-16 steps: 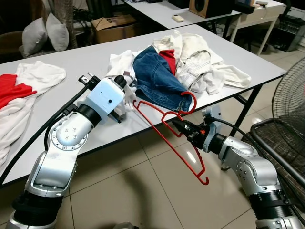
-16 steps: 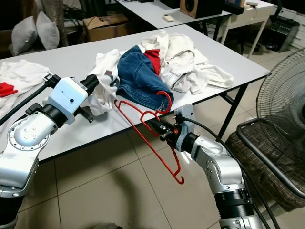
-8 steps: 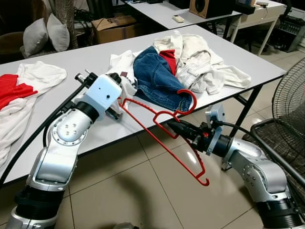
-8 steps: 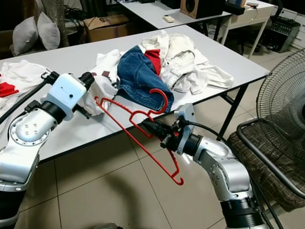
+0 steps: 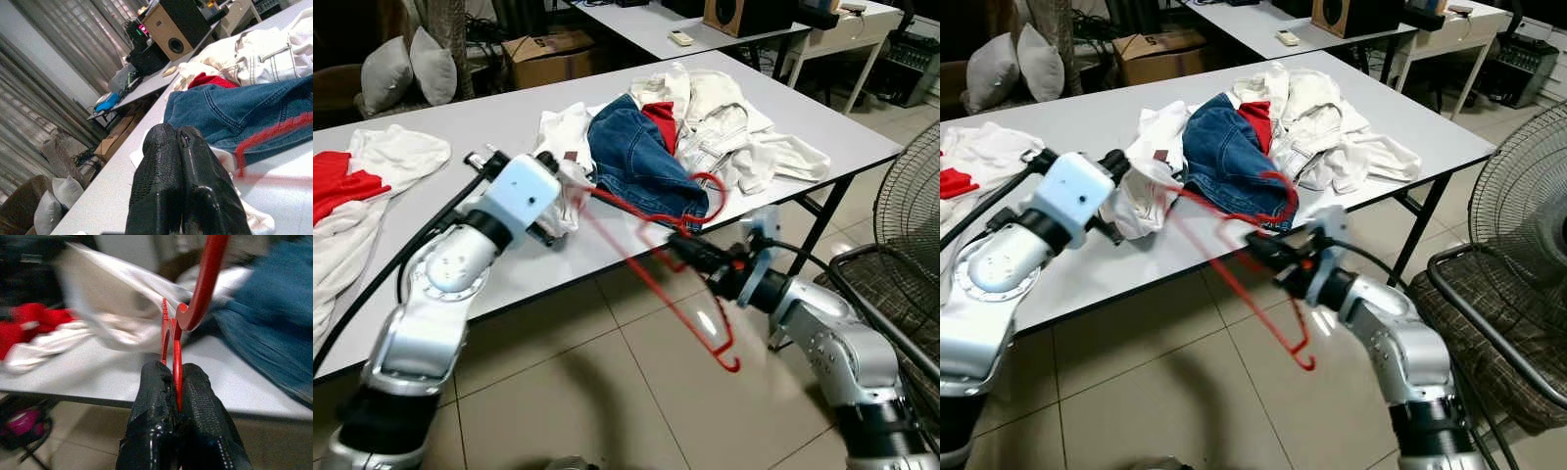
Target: Hang hanger
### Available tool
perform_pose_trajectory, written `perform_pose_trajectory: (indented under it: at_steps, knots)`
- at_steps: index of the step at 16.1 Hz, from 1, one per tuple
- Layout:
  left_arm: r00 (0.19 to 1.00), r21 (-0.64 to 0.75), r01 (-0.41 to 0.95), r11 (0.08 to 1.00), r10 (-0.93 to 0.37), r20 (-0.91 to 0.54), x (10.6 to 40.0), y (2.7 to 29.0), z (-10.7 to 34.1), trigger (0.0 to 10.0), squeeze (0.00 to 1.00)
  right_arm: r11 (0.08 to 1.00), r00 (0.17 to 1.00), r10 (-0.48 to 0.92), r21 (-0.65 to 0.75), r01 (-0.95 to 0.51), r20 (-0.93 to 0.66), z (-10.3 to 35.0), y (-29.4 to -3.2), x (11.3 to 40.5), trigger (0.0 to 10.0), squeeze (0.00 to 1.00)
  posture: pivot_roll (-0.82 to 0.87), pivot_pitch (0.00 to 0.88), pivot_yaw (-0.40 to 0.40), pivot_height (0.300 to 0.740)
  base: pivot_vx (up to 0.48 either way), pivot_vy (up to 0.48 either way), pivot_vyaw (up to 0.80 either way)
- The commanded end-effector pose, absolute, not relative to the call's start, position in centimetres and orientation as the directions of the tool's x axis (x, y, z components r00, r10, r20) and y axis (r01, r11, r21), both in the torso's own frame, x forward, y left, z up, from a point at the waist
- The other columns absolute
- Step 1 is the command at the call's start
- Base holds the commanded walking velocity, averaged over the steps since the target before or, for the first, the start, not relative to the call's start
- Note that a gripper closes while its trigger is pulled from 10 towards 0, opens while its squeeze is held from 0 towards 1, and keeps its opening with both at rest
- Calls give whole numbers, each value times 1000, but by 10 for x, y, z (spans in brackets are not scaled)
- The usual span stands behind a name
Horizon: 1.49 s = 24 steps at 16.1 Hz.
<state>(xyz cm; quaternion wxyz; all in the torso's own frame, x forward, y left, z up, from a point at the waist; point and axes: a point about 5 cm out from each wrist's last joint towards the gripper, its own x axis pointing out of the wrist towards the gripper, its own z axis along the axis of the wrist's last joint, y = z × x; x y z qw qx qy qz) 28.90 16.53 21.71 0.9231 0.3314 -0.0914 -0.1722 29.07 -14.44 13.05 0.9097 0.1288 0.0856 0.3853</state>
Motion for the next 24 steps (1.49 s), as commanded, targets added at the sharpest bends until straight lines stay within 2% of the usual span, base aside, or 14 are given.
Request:
perform_pose_trajectory:
  at_steps: [1,3,5,6,9,12,14,16,19,21,22,24]
  knots:
    - [907,647,275,711,-416,71,284,165,222,0,0,686,710,702,314,-657,-48,134,-147,296,10000,0,-37,0,45,740,0,0,0]
    - [877,643,332,690,-476,58,277,162,221,0,0,676,714,699,352,-648,-28,135,-145,305,10000,0,-37,0,47,740,0,0,0]
    - [877,648,332,685,-477,54,277,164,222,0,0,669,691,719,345,-659,-74,130,-140,315,10000,0,-31,0,44,740,0,0,0]
    - [878,655,323,683,-475,62,279,164,225,0,0,643,650,752,338,-687,-110,127,-132,321,10000,0,-24,0,38,740,0,0,0]
    - [887,660,300,689,-457,74,281,167,228,0,0,616,622,776,345,-708,-108,128,-124,326,10000,0,-25,0,34,740,0,0,0]
    - [902,662,255,705,-419,99,285,173,233,0,0,668,663,733,349,-657,-152,121,-121,340,10000,0,-27,0,32,740,0,0,0]
    - [914,665,227,711,-391,107,286,180,235,0,0,720,760,647,372,-586,-56,137,-130,355,10000,0,-27,0,31,740,0,0,0]
    - [933,685,188,703,-345,99,286,195,237,0,0,713,800,593,401,-575,93,167,-144,366,10000,0,-26,0,30,740,0,0,0]
    - [963,728,41,684,-220,153,286,240,261,0,0,676,759,528,352,-647,381,239,-169,376,10000,0,-25,0,26,740,0,0,0]
    - [960,717,-46,696,-168,224,284,251,275,0,0,647,727,516,350,-677,453,258,-175,371,10000,0,-30,0,23,740,0,0,0]
    - [957,707,-36,706,-179,228,283,246,272,0,0,660,737,547,338,-671,397,247,-173,369,10000,0,-30,0,22,740,0,0,0]
    - [955,687,97,720,-262,140,282,218,241,0,0,735,811,561,350,-581,168,191,-169,362,10000,0,-30,0,19,740,0,0,0]
